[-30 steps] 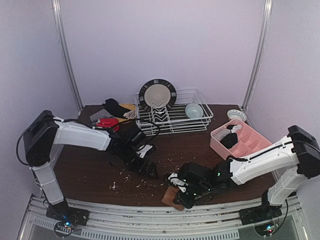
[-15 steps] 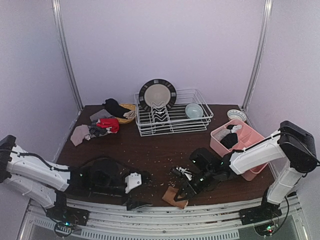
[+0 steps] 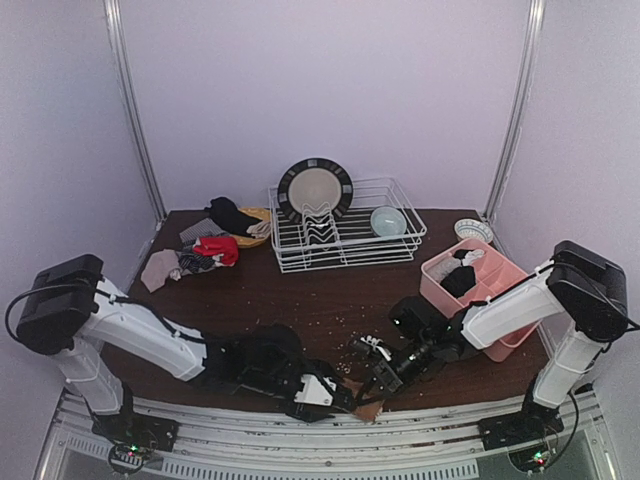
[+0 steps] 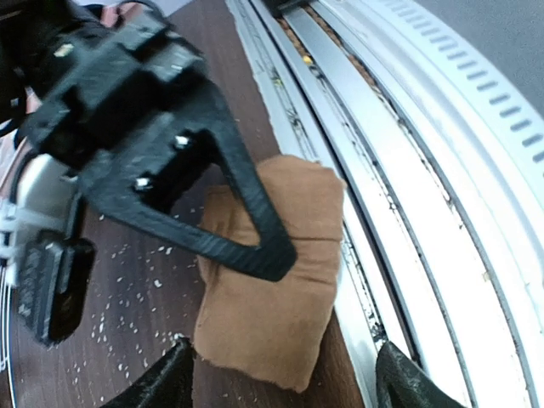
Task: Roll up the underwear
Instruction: Roll the underwear at the center of the board.
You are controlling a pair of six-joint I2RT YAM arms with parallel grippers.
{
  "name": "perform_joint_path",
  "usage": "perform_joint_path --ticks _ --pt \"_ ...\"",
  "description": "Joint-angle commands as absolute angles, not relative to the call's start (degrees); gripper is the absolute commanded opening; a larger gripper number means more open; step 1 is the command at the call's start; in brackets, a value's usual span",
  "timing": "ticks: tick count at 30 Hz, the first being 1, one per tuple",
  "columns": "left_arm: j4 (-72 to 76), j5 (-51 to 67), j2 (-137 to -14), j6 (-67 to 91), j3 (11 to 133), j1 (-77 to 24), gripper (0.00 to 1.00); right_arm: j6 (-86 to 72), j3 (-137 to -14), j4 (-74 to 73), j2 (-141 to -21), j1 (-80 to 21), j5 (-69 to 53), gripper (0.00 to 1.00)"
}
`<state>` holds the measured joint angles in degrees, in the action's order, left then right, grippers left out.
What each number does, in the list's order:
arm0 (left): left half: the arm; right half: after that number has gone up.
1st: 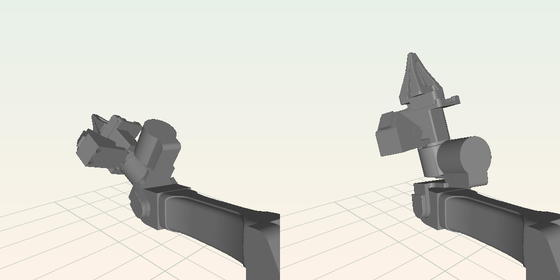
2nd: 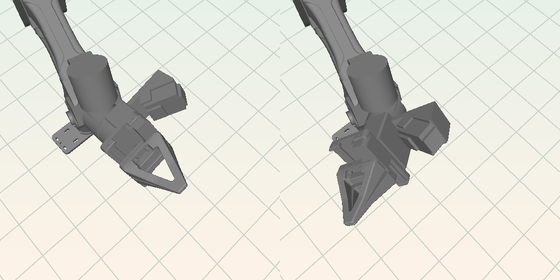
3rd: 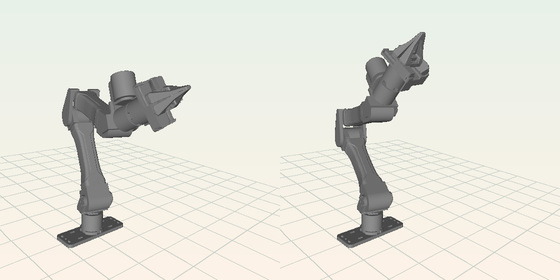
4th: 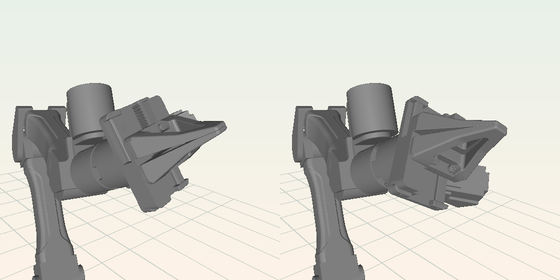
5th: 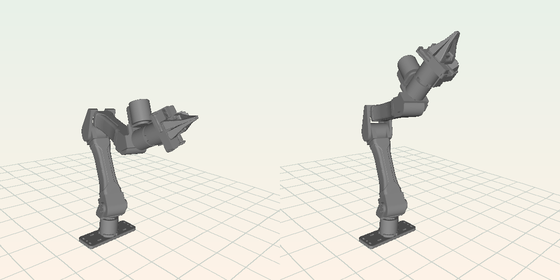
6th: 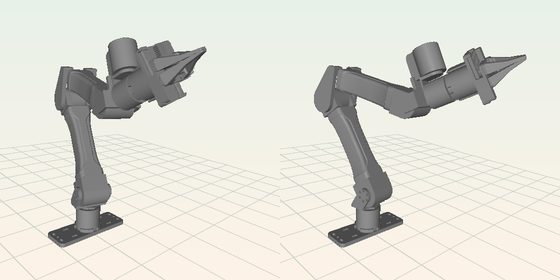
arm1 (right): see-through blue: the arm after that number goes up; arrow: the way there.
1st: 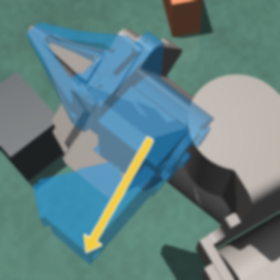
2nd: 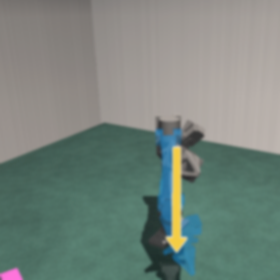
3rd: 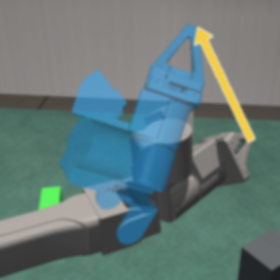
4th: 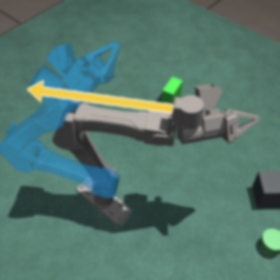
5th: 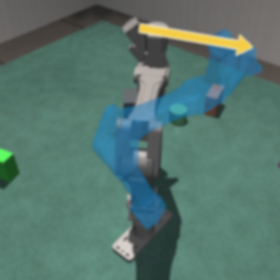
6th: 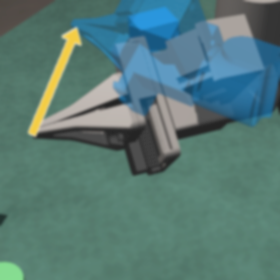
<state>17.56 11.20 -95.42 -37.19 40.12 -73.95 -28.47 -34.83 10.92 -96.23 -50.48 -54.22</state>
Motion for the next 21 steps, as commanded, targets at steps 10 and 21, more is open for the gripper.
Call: perform_joint_path --ticks 10,21 --pt "13.86 12.20 -103.71 -43.24 48.11 -74.22 0.67 -26.89 -32.71 1.42 -99.14 -49.71 -50.81 0.00" --pt "9.97 13.54 -106.62 -42.34 51.59 -74.09 0.02 -26.84 -32.67 0.90 -98.43 -49.72 -49.88 0.00"
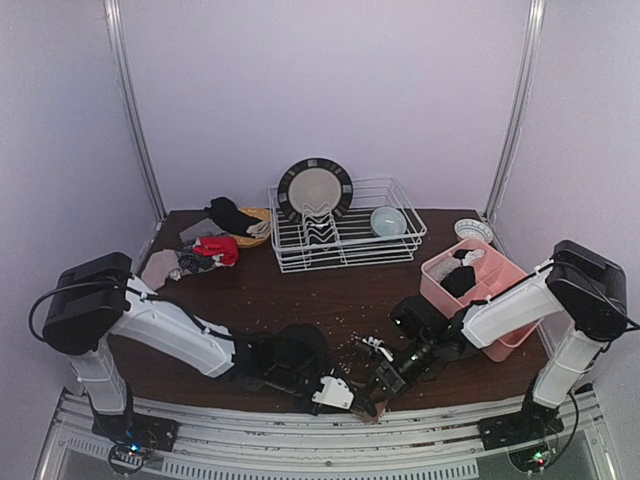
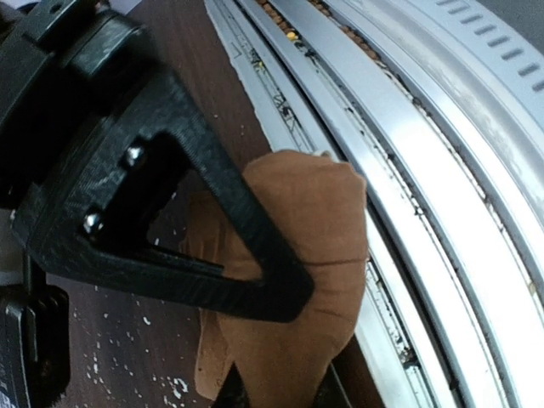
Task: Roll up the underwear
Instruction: Roll the underwear at the center of the board.
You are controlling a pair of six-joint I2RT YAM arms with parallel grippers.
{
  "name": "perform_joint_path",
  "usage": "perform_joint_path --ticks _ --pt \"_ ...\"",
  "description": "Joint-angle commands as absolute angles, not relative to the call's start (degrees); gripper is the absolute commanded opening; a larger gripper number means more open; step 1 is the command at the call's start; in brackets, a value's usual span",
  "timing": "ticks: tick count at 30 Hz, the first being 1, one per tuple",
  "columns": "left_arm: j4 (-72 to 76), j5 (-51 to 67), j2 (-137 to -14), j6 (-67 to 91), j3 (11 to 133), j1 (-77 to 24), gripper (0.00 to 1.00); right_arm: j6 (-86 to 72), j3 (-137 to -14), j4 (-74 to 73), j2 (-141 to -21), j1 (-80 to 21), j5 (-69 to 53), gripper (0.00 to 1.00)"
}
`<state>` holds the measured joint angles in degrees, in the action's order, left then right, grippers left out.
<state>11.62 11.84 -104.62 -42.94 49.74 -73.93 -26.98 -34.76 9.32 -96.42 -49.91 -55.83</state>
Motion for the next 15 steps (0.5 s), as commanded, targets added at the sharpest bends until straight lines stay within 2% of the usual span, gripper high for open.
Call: perform_joint_path --ticks 1,3,6,10,15 --pt "9.34 13.66 -106.88 -41.77 51.92 -74.03 0.00 -27.25 -32.43 1.31 -97.99 -49.79 -49.66 0.00" --pt "7.91 14.83 -107.25 -40.78 52.33 -73.86 0.00 -27.84 -31.98 1.89 -96.68 -49.80 -49.07 0.06" --pt "6.65 17.15 -107.48 -38.84 52.06 -73.31 0.00 -29.06 -30.84 3.53 -93.48 -49.78 -47.27 0.27" --pt "3.99 20.87 -107.79 -35.55 52.37 -71.64 0.00 -30.20 -29.56 2.29 -85.29 -49.84 -41.70 0.46" --pt "-0.22 22.66 -109.07 -31.52 54.23 -70.53 0.00 -32.85 -26.88 -0.45 -71.70 -50.20 -31.46 0.53"
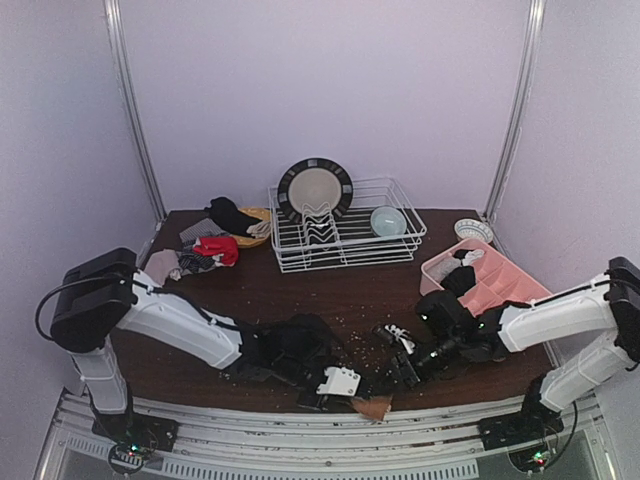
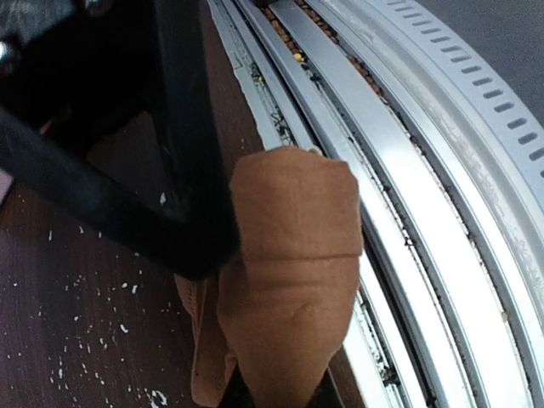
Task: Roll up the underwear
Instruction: Roll the underwear at the center of the board.
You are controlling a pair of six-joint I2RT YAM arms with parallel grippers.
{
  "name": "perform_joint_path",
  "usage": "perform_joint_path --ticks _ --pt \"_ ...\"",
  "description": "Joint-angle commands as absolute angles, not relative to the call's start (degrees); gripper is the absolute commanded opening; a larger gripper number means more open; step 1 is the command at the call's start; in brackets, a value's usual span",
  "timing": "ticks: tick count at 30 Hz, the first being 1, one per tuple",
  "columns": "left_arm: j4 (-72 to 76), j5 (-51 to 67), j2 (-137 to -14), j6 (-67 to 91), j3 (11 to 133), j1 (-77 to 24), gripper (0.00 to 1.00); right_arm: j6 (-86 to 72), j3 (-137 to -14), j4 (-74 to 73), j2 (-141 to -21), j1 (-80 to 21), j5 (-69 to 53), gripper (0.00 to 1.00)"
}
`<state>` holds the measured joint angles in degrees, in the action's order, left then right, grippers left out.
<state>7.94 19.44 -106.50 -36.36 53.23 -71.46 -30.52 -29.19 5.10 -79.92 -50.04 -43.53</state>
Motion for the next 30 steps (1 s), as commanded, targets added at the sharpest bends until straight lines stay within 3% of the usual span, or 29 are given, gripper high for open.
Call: perform_joint_path --ticks 1,7,14,30 --pt "-1.22 23.06 -109.59 -30.66 54.61 -70.24 0.00 -33.02 -26.33 -1.84 -69.04 -50.62 -28.50 0.54" --pt "-10.32 26.28 -114.29 -25.66 61.12 -68.53 0.00 -31.91 -26.00 -10.10 -56.15 -57.09 -12.38 0.54" --pt "-15.59 30.13 -118.79 -21.46 65.70 -65.97 0.00 -28.87 -25.81 -13.32 -52.95 -67.37 0.83 0.55" --pt "-28.77 31.60 -131.10 -19.31 75.96 -63.30 0.00 -18.93 -27.45 -7.20 -61.50 -73.25 3.58 0.55"
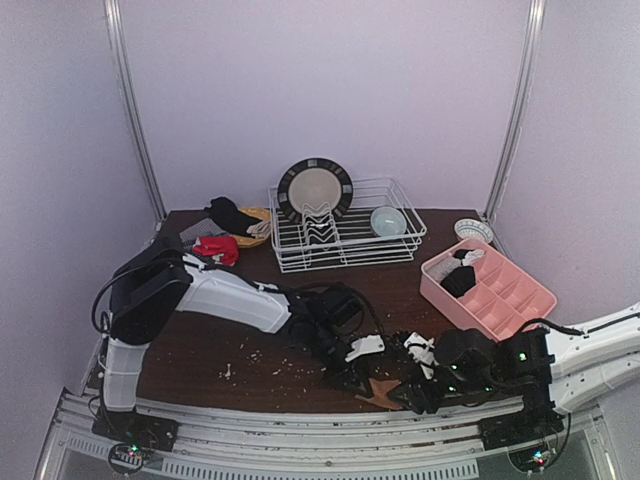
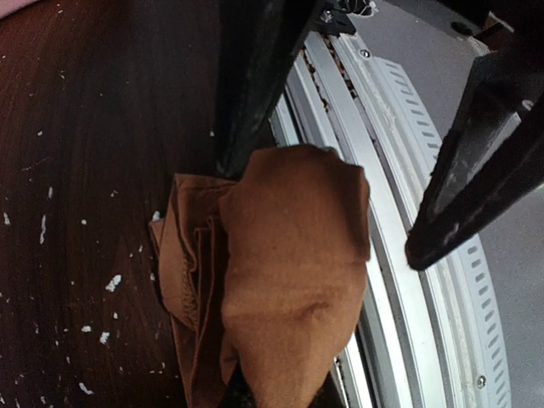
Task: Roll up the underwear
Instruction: Roll the underwear at the center of the board, then pick up the underwear from the center of the board.
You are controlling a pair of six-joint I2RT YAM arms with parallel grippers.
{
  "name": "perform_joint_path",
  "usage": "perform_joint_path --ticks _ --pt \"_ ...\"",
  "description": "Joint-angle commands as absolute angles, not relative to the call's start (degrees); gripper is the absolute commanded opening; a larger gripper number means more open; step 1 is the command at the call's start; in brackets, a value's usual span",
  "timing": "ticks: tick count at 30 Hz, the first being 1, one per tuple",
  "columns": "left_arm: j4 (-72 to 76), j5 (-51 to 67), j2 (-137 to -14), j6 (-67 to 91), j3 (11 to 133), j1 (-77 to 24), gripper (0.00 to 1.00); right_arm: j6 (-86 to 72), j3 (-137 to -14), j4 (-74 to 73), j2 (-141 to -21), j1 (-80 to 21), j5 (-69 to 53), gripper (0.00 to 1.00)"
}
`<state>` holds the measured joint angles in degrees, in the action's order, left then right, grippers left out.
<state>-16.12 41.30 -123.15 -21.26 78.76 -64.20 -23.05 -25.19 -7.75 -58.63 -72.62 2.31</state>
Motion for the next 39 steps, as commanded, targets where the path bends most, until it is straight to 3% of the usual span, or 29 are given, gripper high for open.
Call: perform_joint_path --ticks 1,5,20,27,39 --pt "-28.70 32.45 -131.19 -18.97 75.83 -62.98 0.00 -18.39 -27.69 -7.23 -61.69 -73.24 3.72 0.55" --pt "-26.18 35.71 -130.24 -18.23 73.74 -61.72 0.00 -20.27 -24.58 -3.39 -55.60 -73.29 8.15 0.56" --pt "-18.11 34.76 -129.03 -11.59 66.82 -60.66 0.00 -19.78 -20.11 -12.30 -30.63 -72.83 13.68 0.58" --pt "-23.98 35.22 -131.59 -11.42 71.92 -60.21 0.00 -15.71 -24.89 -13.24 -45.22 -73.08 2.50 0.56" --pt "-27.45 34.87 -133.07 -11.07 75.29 -60.03 0.00 -14.32 -27.57 -3.13 -64.61 -73.58 3.27 0.61"
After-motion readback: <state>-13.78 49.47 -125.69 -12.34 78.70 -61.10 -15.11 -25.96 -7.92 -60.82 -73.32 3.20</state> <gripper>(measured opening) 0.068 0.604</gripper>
